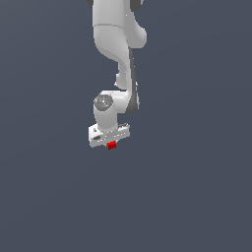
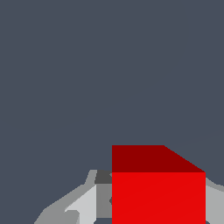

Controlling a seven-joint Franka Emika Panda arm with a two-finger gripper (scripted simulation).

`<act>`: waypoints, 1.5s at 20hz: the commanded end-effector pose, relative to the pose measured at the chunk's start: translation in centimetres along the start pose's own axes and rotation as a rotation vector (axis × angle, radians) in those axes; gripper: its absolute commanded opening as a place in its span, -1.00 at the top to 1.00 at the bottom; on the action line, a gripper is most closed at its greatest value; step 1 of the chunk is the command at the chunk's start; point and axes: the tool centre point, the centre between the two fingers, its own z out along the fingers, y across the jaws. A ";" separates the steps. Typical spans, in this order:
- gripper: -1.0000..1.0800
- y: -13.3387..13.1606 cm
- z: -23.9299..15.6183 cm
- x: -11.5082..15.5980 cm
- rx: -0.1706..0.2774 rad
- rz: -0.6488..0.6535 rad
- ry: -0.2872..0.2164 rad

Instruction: Pick up the red cube and move it to a goal position.

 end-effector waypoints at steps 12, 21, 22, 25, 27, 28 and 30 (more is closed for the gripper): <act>1.00 -0.1 -0.6 0.0 0.000 -0.001 0.000; 1.00 -1.0 -4.8 -0.2 0.000 -0.001 0.000; 1.00 -1.1 -5.5 -0.2 0.000 -0.001 0.000; 1.00 -1.7 -8.1 -0.3 0.000 -0.001 0.000; 1.00 -2.1 -10.0 -0.4 0.000 -0.001 0.000; 1.00 -2.3 -11.0 -0.5 0.000 -0.001 0.000; 1.00 -2.8 -13.2 -0.5 -0.001 -0.001 0.000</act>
